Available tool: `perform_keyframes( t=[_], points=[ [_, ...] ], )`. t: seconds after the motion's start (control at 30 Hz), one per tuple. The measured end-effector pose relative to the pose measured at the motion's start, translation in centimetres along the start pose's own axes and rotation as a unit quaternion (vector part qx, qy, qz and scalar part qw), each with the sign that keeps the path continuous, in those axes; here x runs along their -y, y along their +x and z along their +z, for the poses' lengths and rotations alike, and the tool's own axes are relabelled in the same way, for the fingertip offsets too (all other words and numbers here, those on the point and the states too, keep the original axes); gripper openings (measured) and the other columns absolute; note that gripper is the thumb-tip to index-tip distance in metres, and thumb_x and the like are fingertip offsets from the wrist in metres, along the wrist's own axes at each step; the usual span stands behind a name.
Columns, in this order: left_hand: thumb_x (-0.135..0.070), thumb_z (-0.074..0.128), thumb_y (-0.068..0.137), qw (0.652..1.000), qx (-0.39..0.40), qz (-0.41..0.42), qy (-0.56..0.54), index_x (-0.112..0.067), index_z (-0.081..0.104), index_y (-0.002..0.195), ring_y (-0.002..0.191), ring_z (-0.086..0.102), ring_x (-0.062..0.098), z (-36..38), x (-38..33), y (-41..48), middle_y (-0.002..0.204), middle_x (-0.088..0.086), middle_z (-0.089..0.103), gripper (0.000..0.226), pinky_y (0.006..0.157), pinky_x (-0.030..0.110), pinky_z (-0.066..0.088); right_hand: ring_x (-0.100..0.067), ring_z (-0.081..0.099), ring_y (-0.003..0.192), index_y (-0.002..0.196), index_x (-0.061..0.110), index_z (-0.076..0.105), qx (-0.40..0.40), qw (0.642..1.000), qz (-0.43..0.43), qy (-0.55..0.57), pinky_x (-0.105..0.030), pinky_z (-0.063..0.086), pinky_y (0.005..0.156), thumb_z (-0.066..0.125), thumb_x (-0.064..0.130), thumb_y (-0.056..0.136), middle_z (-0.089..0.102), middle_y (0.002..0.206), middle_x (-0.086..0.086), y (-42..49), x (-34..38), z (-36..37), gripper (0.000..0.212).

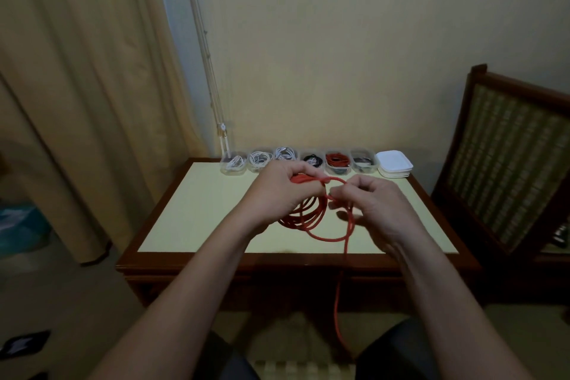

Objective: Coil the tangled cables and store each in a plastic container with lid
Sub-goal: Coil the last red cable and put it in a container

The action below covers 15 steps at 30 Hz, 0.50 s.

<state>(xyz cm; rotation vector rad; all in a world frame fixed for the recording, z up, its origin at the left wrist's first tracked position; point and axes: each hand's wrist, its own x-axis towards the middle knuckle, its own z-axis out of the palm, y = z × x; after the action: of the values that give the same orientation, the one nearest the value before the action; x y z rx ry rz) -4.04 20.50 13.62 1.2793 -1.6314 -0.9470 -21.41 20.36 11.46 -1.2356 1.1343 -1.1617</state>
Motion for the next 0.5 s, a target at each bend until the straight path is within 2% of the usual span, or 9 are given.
perform_keyframes(
  t=[0.07,0.13,0.23,0.33,0.4,0.43,0.47,0.5],
  points=[
    [-0.019,0.077,0.081,1.000,-0.006,-0.005,0.030,-0.028,0.079,0.087,0.084,0.069,0.018,0.1,0.3,0.1,0.084,-0.003,0.076,0.010,0.079,0.033,0.051,-0.021,0.070,0.069,0.068,0.007,0.064,-0.042,0.996,-0.060,-0.048,-0.037,0.057,0.073,0.076,0.009,0.085,0.067,0.069,-0.009,0.4,-0.2,-0.4,0.021],
    [-0.018,0.077,0.080,0.999,-0.019,-0.015,0.040,-0.028,0.079,0.085,0.075,0.065,0.013,-0.1,0.5,0.2,0.080,-0.003,0.076,0.012,0.073,0.029,0.047,-0.024,0.063,0.060,0.063,0.009,0.060,-0.023,0.998,-0.058,-0.014,-0.035,0.057,0.067,0.075,0.012,0.087,0.057,0.060,-0.007,0.5,-0.3,-1.1,0.029],
    [-0.016,0.076,0.078,0.996,-0.034,-0.017,0.084,-0.028,0.079,0.084,0.074,0.069,0.009,-0.5,0.9,0.4,0.077,-0.006,0.075,0.013,0.073,0.026,0.051,-0.020,0.047,0.054,0.055,0.017,0.051,-0.004,0.999,-0.041,0.003,-0.033,0.046,0.061,0.075,0.014,0.086,0.043,0.055,-0.005,0.8,-0.5,-1.9,0.039],
    [-0.023,0.077,0.076,0.976,-0.084,0.002,0.202,-0.031,0.079,0.084,0.076,0.066,0.005,-0.8,1.3,0.6,0.080,-0.013,0.072,0.011,0.070,0.025,0.054,-0.014,0.033,0.056,0.053,0.019,0.038,-0.069,0.985,-0.108,-0.118,-0.031,0.029,0.058,0.079,0.025,0.084,0.033,0.053,0.003,0.9,-0.8,-2.8,0.052],
    [-0.026,0.077,0.076,0.961,-0.107,0.005,0.253,-0.032,0.079,0.085,0.075,0.063,0.003,-1.4,1.7,0.6,0.081,-0.014,0.070,0.010,0.069,0.026,0.054,-0.010,0.025,0.053,0.053,0.018,0.032,-0.141,0.947,-0.167,-0.235,-0.032,0.021,0.055,0.079,0.036,0.085,0.026,0.049,0.011,0.9,-0.9,-3.7,0.059],
    [-0.025,0.077,0.076,0.961,-0.109,0.001,0.254,-0.031,0.079,0.085,0.075,0.064,0.004,-1.7,2.0,0.6,0.080,-0.013,0.071,0.011,0.069,0.026,0.054,-0.009,0.025,0.053,0.052,0.017,0.036,-0.175,0.939,-0.176,-0.237,-0.033,0.022,0.056,0.079,0.040,0.085,0.026,0.048,0.011,0.8,-0.9,-4.1,0.058],
    [-0.022,0.077,0.076,0.968,-0.109,-0.008,0.225,-0.030,0.079,0.085,0.074,0.066,0.005,-2.1,2.1,0.6,0.079,-0.011,0.072,0.012,0.068,0.025,0.053,-0.009,0.027,0.051,0.052,0.018,0.045,-0.200,0.947,-0.167,-0.186,-0.033,0.025,0.057,0.077,0.042,0.086,0.028,0.048,0.012,0.9,-0.9,-4.4,0.052],
    [-0.018,0.076,0.077,0.978,-0.107,-0.020,0.177,-0.028,0.079,0.085,0.070,0.066,0.006,-2.4,2.1,0.6,0.077,-0.008,0.074,0.013,0.065,0.023,0.051,-0.010,0.030,0.048,0.057,0.020,0.056,-0.207,0.966,-0.138,-0.075,-0.032,0.030,0.059,0.073,0.041,0.090,0.029,0.047,0.012,1.0,-0.7,-4.8,0.043]
  ],
)
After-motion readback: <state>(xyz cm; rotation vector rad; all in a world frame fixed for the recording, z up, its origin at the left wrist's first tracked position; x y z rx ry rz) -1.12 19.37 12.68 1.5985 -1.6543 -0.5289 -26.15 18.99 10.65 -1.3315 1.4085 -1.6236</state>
